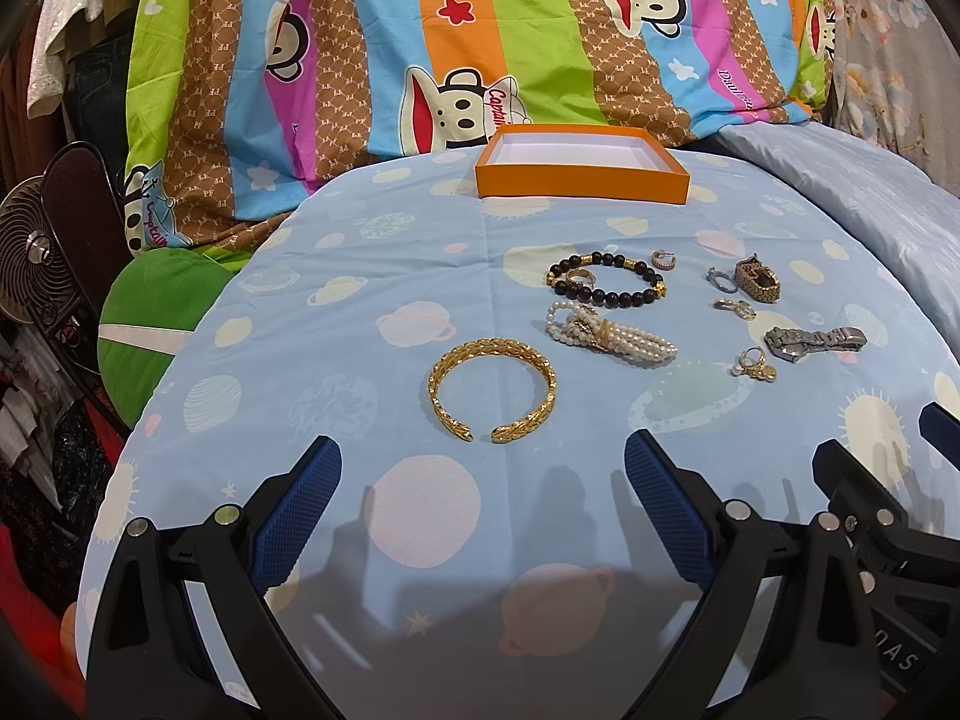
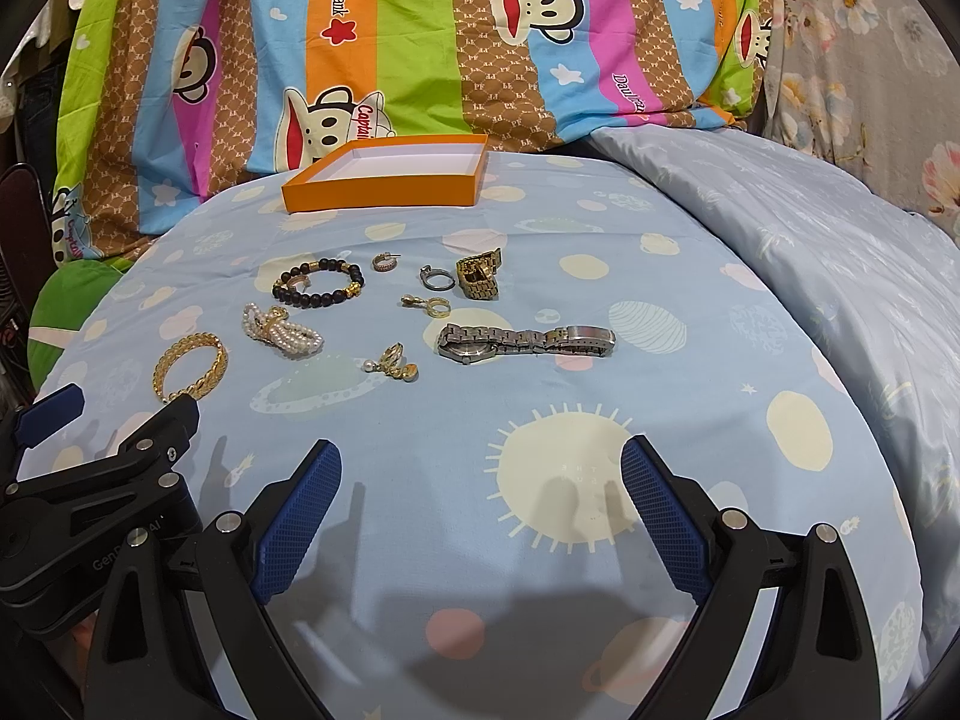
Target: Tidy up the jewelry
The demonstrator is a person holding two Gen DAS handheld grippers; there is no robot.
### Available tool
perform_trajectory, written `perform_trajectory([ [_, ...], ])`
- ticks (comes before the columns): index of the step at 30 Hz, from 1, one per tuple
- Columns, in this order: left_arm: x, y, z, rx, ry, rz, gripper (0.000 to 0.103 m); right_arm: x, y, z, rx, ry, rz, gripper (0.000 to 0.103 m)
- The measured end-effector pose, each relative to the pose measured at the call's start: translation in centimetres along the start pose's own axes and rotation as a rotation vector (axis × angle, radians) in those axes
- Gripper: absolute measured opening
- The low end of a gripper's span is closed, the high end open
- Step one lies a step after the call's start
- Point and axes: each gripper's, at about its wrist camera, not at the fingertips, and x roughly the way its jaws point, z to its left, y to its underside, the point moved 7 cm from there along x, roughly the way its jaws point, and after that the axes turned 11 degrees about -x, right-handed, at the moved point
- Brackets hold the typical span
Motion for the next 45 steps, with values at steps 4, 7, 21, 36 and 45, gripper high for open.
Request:
perform_trajectory([
  [4, 0.0, 0.0, 0.0, 0.0, 0.002, 0.0, 0.093, 0.0, -0.1, -0.1, 0.001, -0.001, 0.0, 0.093],
  [7, 0.0, 0.0, 0.0, -0.003, 0.008, 0.0, 0.093, 0.0, 0.0, 0.0, 0.005, -0.015, 0.0, 0.093],
  [21, -0.4, -1.3, 3.2, -0.049, 0.091, 0.003, 0.094, 1.4, -1.7, -2.7, -0.126, -0.132, -0.021, 0.092],
  [36, 3.8, -1.9, 2.1, 0.013, 0.12, 0.121, 0.095, 7.8, -4.3, -0.9, -0.449, -0.309, 0.064, 0.075],
  [45, 5.9, -1.6, 0.8, 0.015, 0.181, 0.216, 0.094, 8.0, -4.6, -0.2, -0.422, -0.465, 0.101, 0.031],
])
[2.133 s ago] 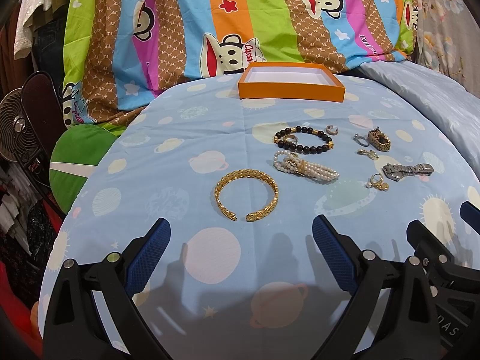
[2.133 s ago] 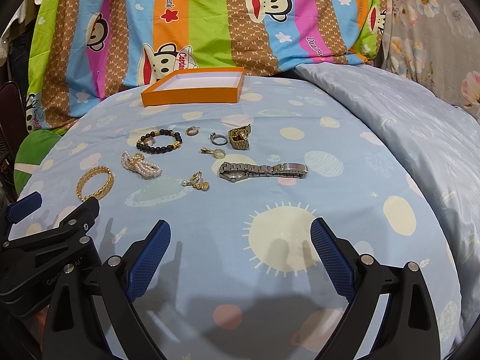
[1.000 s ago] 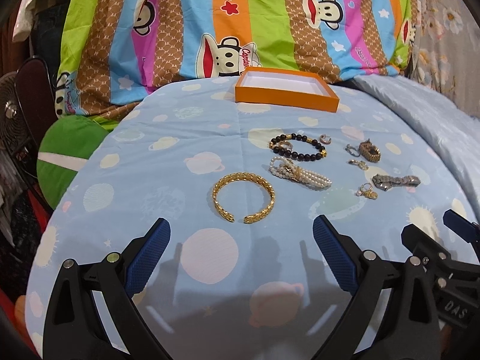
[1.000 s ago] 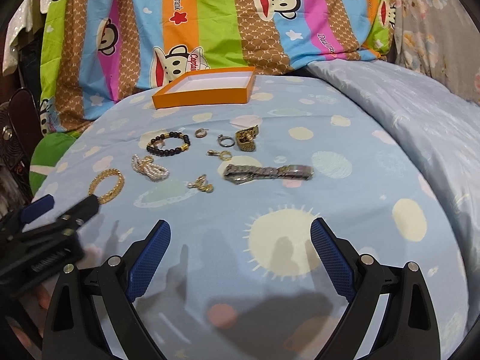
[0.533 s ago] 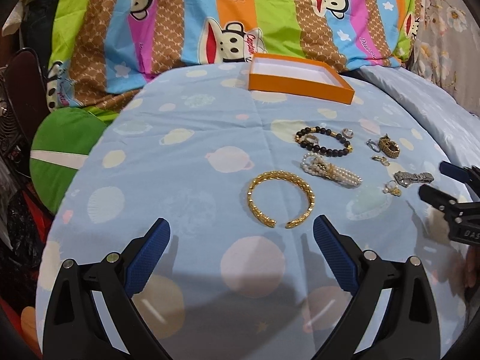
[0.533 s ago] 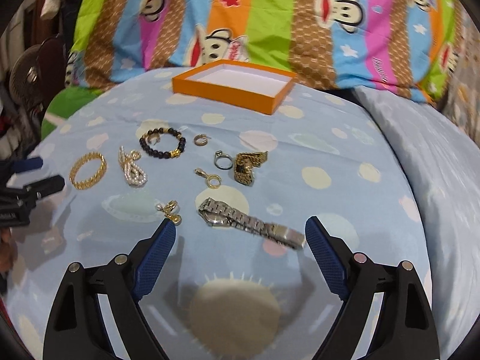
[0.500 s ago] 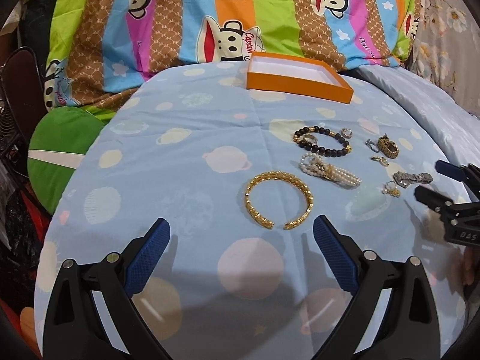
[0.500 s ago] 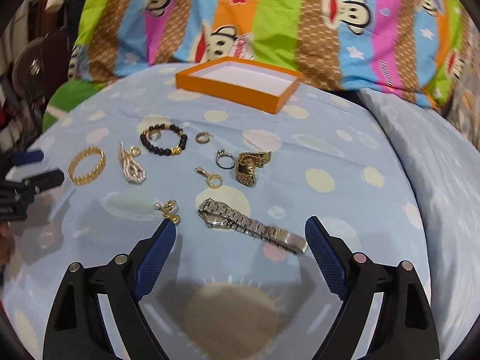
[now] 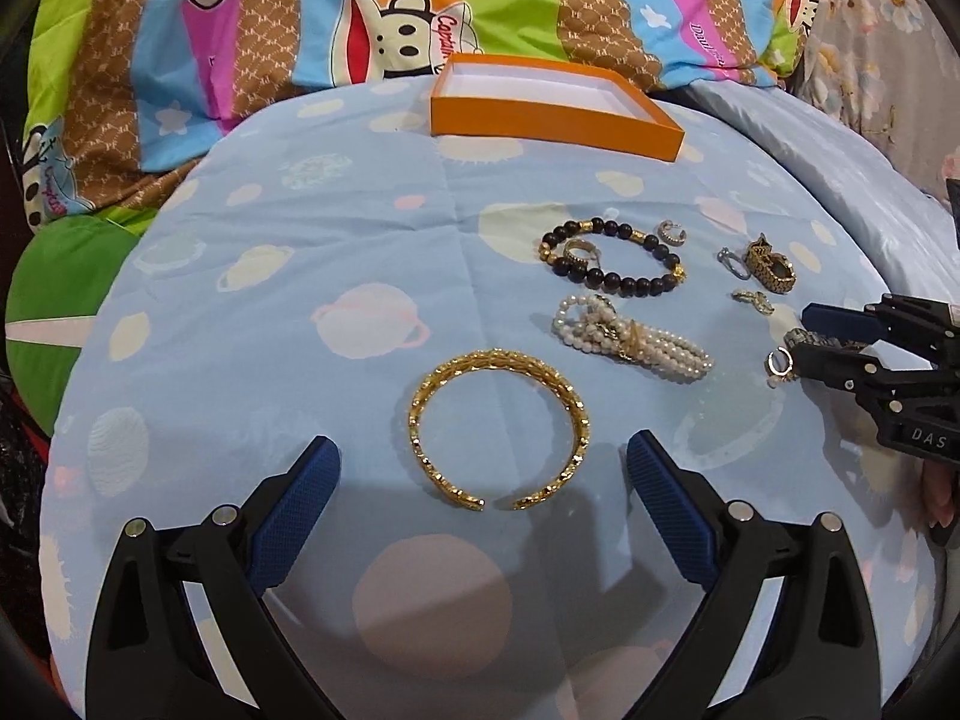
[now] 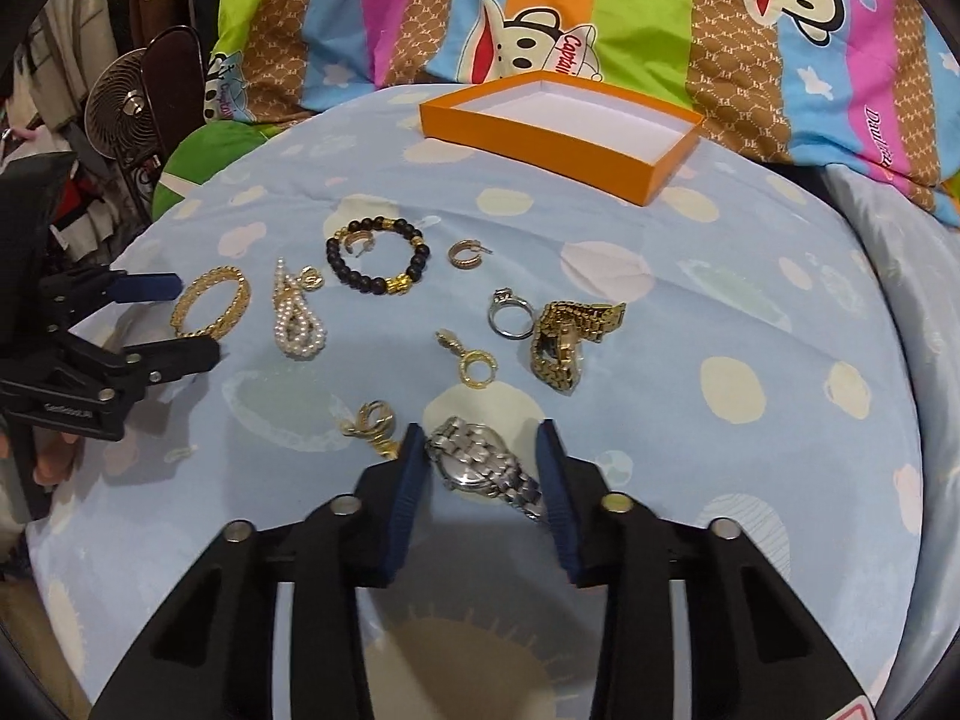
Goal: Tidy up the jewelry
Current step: 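Grasp the silver watch with the right tool while the left tool grasps the gold cuff bangle, then carry the bangle and watch into the orange box and open both tools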
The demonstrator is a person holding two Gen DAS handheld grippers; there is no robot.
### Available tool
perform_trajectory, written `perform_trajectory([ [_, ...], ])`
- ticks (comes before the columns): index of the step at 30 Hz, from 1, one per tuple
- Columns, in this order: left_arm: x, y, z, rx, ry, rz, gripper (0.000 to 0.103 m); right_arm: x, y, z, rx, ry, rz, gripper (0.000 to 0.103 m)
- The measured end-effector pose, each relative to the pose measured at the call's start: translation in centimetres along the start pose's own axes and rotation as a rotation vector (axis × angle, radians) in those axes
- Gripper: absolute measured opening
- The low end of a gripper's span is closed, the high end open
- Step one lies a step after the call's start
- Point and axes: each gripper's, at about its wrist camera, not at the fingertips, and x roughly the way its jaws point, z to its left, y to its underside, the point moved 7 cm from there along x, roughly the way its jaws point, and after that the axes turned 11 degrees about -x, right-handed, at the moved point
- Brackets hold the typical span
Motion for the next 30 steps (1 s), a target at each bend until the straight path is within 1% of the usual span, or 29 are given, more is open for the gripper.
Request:
perform_trajectory([
  [3, -0.1, 0.0, -0.2, 0.006, 0.01, -0.001, 0.093, -0.3, 0.3, 0.4, 0.017, 0.004, 0.003, 0.03],
  [5, -0.2, 0.0, -0.2, 0.007, 0.016, -0.01, 0.086, -0.5, 0.5, 0.6, 0.036, 0.008, 0.001, 0.03],
  [10, -0.5, -0.2, -0.6, 0.004, 0.05, -0.025, 0.066, -1.4, 0.8, 1.2, 0.097, 0.012, -0.024, 0.029],
  [11, -0.6, -0.2, -0.6, 0.003, 0.056, -0.027, 0.063, -1.6, 0.9, 1.3, 0.111, 0.015, -0.032, 0.029],
  [12, -0.6, -0.2, -0.6, 0.002, 0.057, -0.029, 0.058, -1.9, 0.9, 1.3, 0.121, 0.018, -0.039, 0.029],
  [22, -1.8, 0.2, -1.2, 0.003, 0.096, -0.039, 0.056, -5.2, 0.7, 1.0, 0.242, 0.043, -0.132, 0.029],
  [26, -3.6, -0.6, -1.2, 0.0, 0.123, -0.059, 0.056, -7.3, -0.4, 0.1, 0.282, 0.056, -0.182, 0.029],
  [30, -5.2, -2.3, -1.1, 0.012, 0.141, -0.088, 0.056, -8.7, -2.7, -0.8, 0.296, 0.044, -0.22, 0.029],
])
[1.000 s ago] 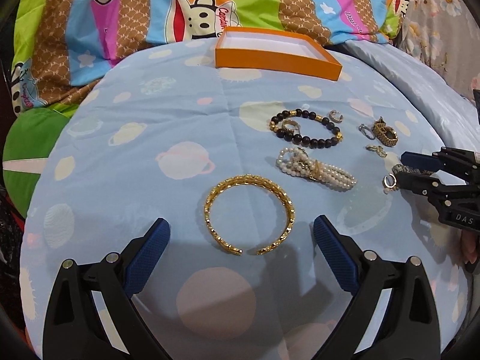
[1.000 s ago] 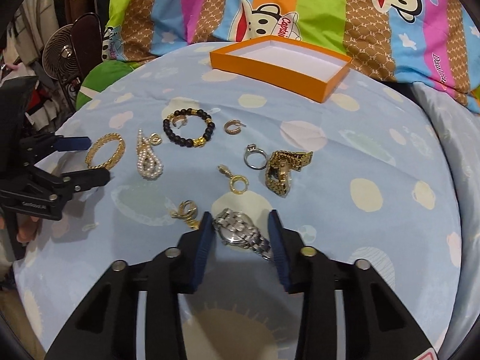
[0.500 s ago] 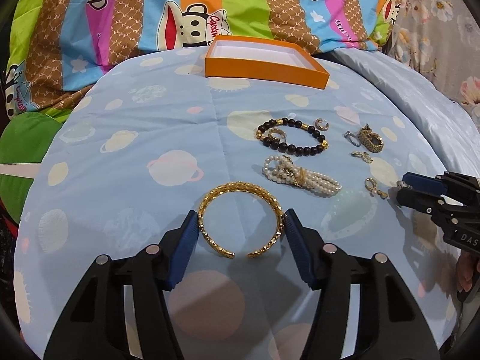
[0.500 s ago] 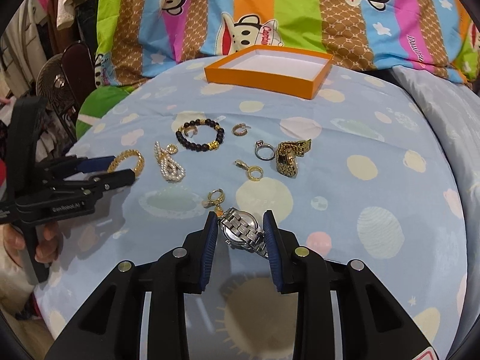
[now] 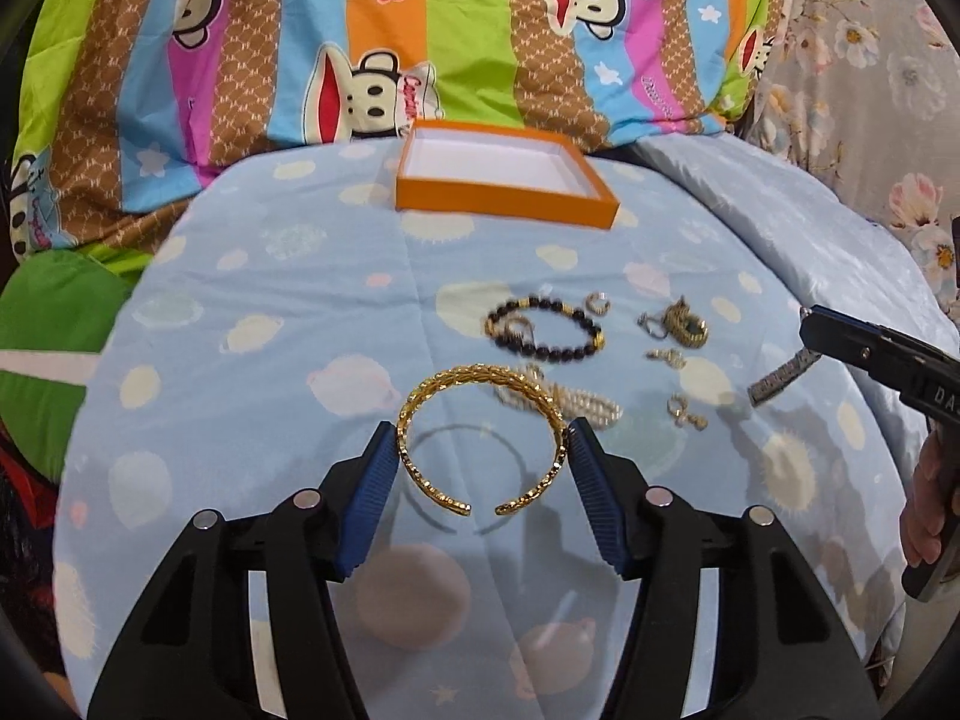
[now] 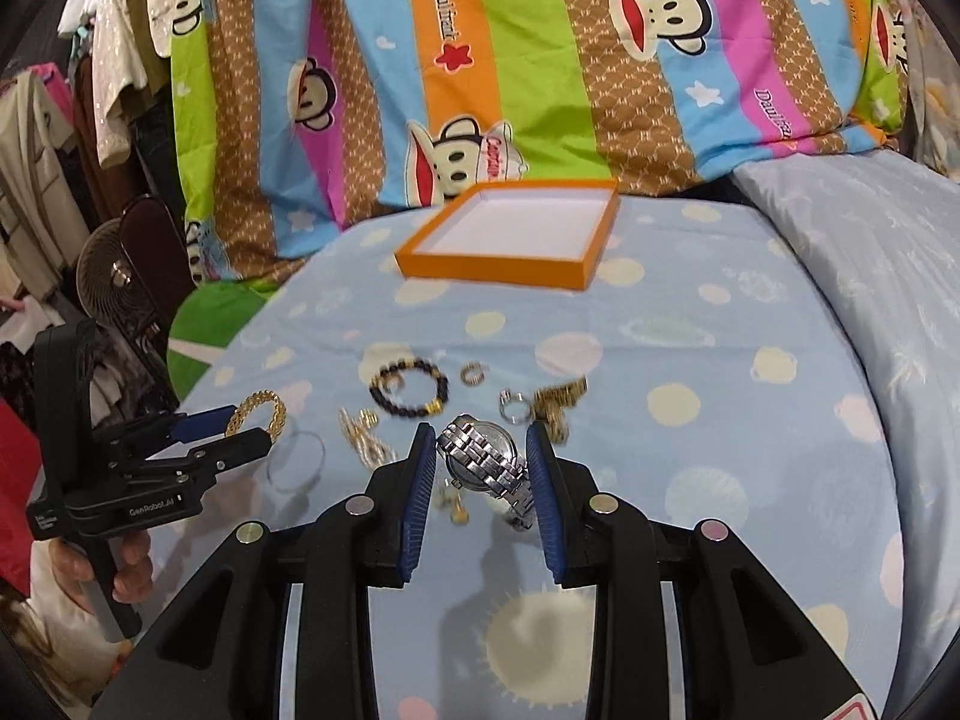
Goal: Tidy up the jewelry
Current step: 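Carry the bangle and watch into the orange box and open both tools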
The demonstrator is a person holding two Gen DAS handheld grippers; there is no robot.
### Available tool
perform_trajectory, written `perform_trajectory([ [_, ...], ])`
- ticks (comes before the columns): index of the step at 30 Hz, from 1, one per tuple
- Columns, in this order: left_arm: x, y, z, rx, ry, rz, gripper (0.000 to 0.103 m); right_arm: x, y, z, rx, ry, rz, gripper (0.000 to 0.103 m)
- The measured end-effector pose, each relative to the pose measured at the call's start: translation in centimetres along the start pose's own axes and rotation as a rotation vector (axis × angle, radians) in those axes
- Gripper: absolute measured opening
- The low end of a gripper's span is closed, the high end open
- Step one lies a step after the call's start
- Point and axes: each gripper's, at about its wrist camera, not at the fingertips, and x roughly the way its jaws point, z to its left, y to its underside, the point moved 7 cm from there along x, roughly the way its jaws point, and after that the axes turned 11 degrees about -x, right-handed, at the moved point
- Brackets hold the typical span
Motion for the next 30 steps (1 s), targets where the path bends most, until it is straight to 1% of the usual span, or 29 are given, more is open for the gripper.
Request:
perform_trajectory([
  [2, -0.4, -1.6, 0.1, 0.015, 0.002, -0.017, 0.056, 0.1, -1.6, -0.1, -0.003, 0.002, -0.013, 0.029],
  [6, -0.3, -5.4, 0.3, 0.054, -0.018, -0.061, 0.056, 1.5, -5.8, -0.8, 0.0, 0.006, -0.038, 0.029],
  [8, 0.5, -7.9, 0.5, 0.072, -0.038, -0.087, 0.057, 3.1, -8.2, -1.5, 0.008, 0.01, -0.04, 0.029],
  [11, 2.3, -11.1, 0.6, 0.071, -0.044, -0.095, 0.057, 6.1, -11.3, -2.8, 0.04, 0.011, -0.03, 0.029],
  [15, 6.3, -16.0, 0.7, 0.057, -0.053, -0.097, 0.057, 11.6, -15.2, -5.2, 0.076, 0.052, -0.011, 0.029],
  [18, 9.1, -18.7, 0.6, 0.043, -0.054, -0.092, 0.057, 15.4, -17.7, -7.1, 0.1, 0.086, -0.008, 0.029],
  [22, 13.7, -22.5, 0.1, 0.009, -0.029, -0.063, 0.057, 19.8, -20.9, -9.7, 0.148, 0.101, -0.015, 0.029],
  [24, 15.7, -23.9, -0.2, -0.001, -0.028, -0.056, 0.057, 21.8, -22.2, -10.9, 0.156, 0.104, -0.022, 0.029],
  [27, 19.3, -26.2, -0.8, 0.001, -0.044, -0.057, 0.057, 24.6, -23.3, -12.5, 0.18, 0.099, -0.018, 0.029],
  [30, 22.2, -27.3, -1.1, -0.007, -0.046, -0.028, 0.057, 27.0, -23.2, -14.4, 0.224, 0.097, 0.009, 0.029],
])
